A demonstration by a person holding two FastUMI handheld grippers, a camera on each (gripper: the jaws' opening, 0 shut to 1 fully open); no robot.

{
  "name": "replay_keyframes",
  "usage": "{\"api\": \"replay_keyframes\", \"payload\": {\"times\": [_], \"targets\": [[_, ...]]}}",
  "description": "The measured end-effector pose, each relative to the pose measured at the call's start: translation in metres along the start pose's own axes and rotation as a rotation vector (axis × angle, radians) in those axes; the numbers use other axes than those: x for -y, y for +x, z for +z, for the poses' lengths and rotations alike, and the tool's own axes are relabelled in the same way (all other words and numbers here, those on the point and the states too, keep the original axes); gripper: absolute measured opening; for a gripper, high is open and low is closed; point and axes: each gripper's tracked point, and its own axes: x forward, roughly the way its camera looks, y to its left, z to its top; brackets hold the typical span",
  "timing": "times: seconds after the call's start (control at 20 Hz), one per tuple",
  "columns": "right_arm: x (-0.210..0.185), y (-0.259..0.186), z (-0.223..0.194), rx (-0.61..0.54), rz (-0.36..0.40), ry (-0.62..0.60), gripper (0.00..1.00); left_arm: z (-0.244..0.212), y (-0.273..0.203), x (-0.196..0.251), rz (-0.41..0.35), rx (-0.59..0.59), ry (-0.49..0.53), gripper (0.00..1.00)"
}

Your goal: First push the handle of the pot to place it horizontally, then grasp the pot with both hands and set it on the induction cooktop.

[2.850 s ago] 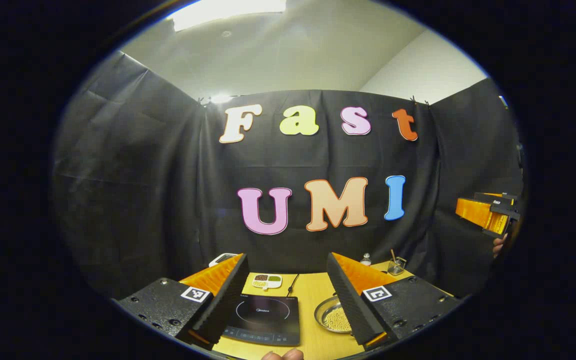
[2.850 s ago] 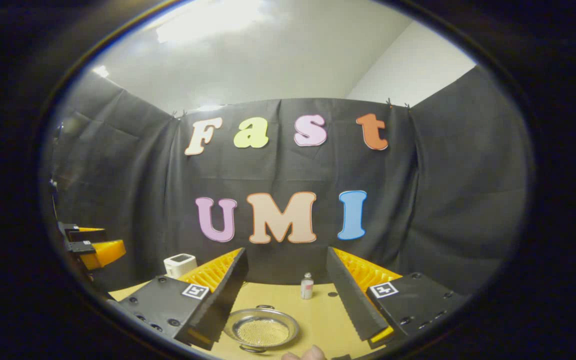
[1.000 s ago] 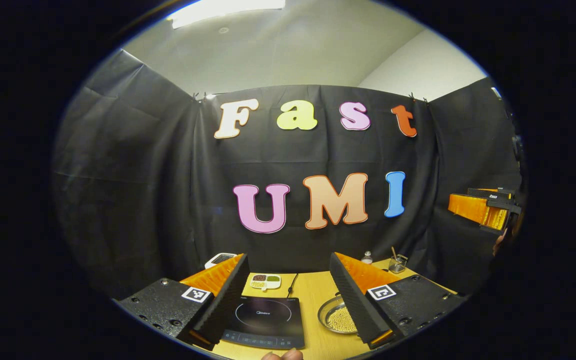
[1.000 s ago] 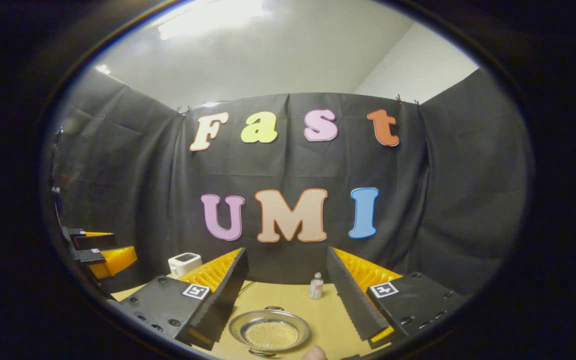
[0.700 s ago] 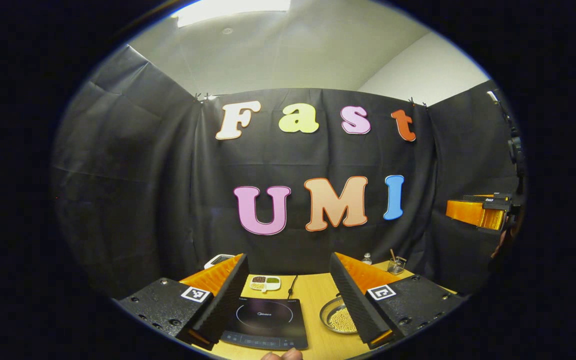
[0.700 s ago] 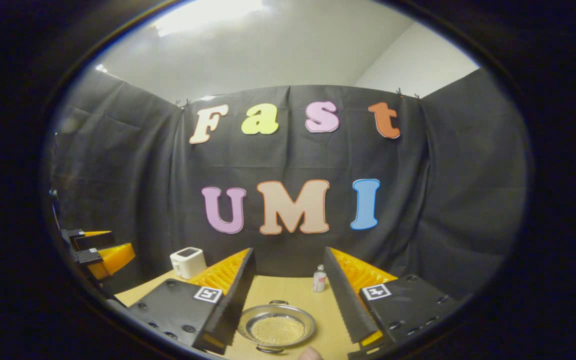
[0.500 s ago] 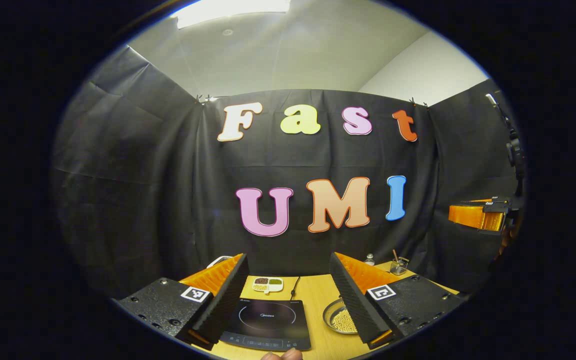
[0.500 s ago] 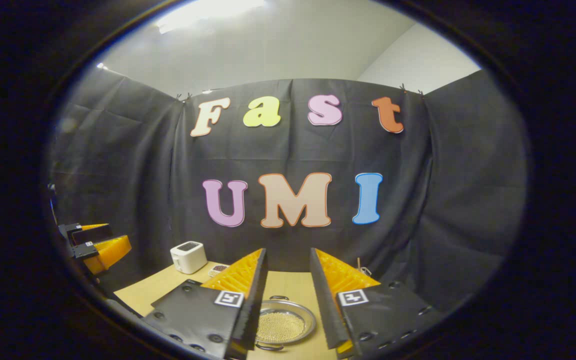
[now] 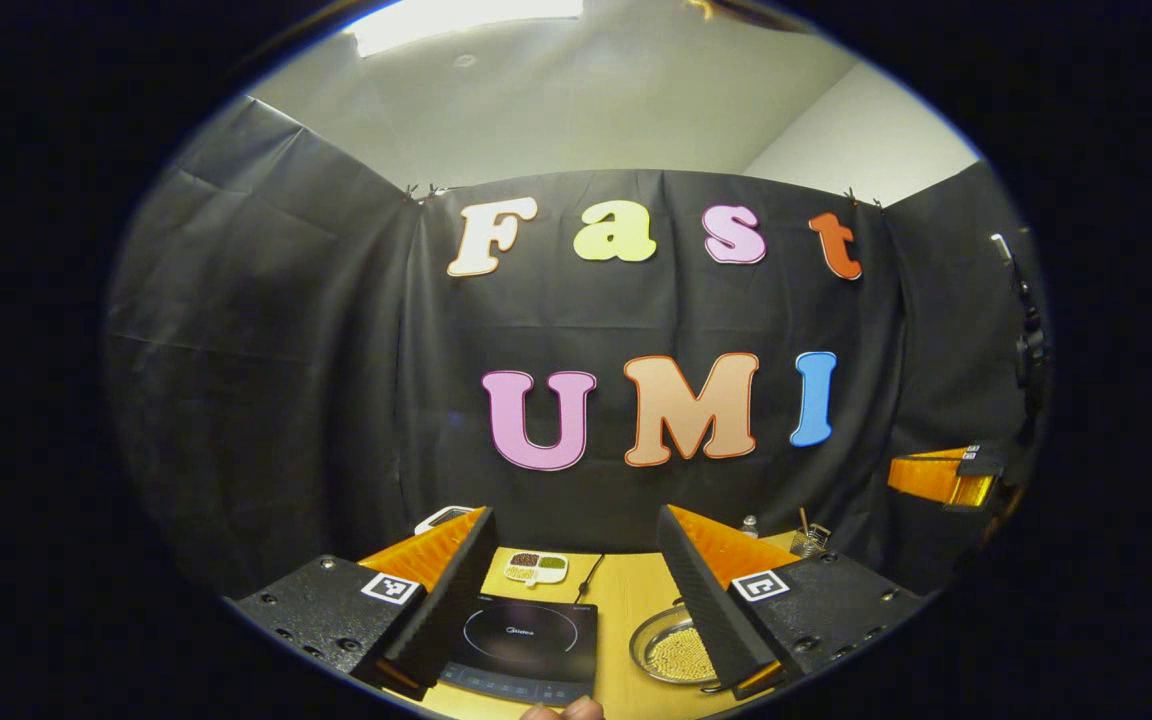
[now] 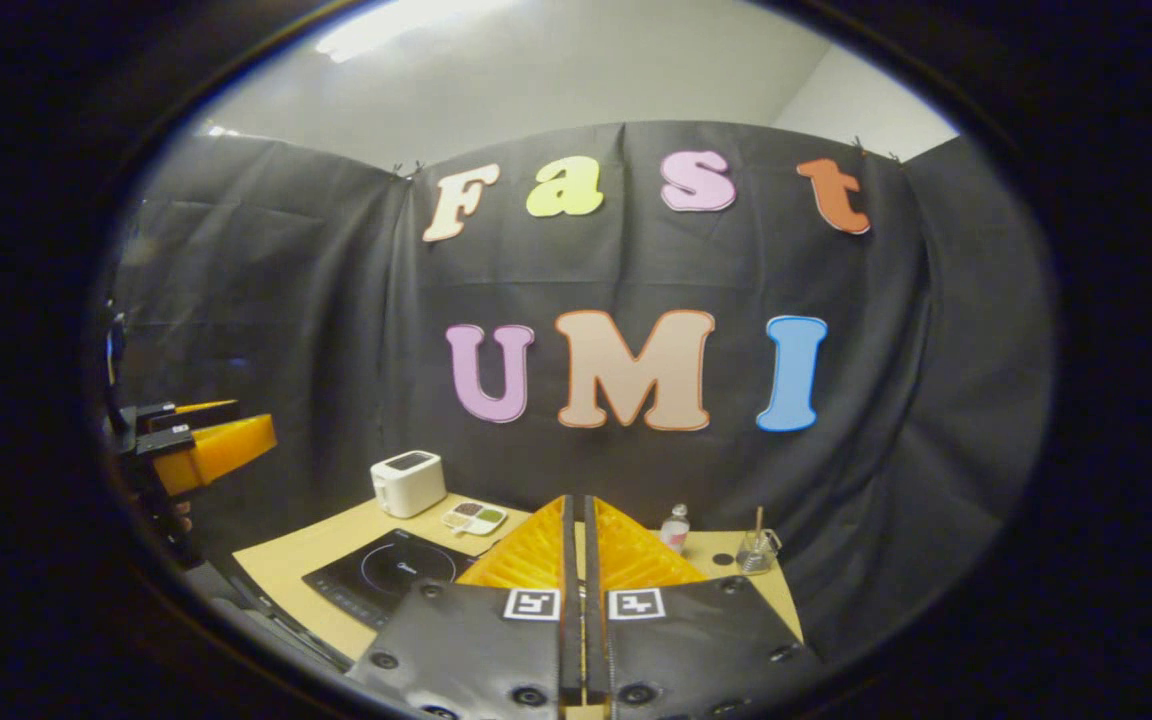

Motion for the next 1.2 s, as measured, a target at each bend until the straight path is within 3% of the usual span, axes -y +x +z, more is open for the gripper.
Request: {"api": "replay_keyframes", "payload": {"times": [0.15, 0.45, 0.6, 0.7, 0.75, 0.9, 1.05, 1.2], "targets": [[0.005, 0.009, -0.015, -0.016, 0.098, 0.04, 0.03, 0.005, 0.003, 0.007, 0.064, -0.006, -0.003, 0.96], [0.009, 0.027, -0.039, -0.063, 0.17, 0.089, 0.0, 0.003, 0.002, 0.008, 0.127, -0.038, 0.031, 0.97], [-0.006, 0.027, -0.052, -0.093, 0.215, 0.093, 0.08, 0.005, 0.005, 0.009, 0.129, -0.036, 0.012, 0.96], [-0.014, 0.029, -0.072, -0.137, 0.226, 0.088, 0.0, 0.002, 0.007, 0.005, 0.124, -0.038, 0.009, 0.98], [-0.019, 0.031, -0.081, -0.157, 0.228, 0.091, 0.08, 0.002, 0.008, 0.004, 0.118, -0.035, 0.01, 0.98], [-0.033, 0.033, -0.107, -0.23, 0.214, 0.124, 0.0, 0.003, 0.008, -0.007, 0.101, -0.027, 0.022, 0.97], [-0.066, 0.034, -0.13, -0.299, 0.253, 0.151, 0.02, 0.007, 0.0, -0.018, 0.092, -0.006, 0.026, 0.96], [-0.08, 0.033, -0.158, -0.356, 0.232, 0.165, 0.02, 0.002, -0.014, -0.031, 0.083, -0.002, 0.017, 0.97]]}}
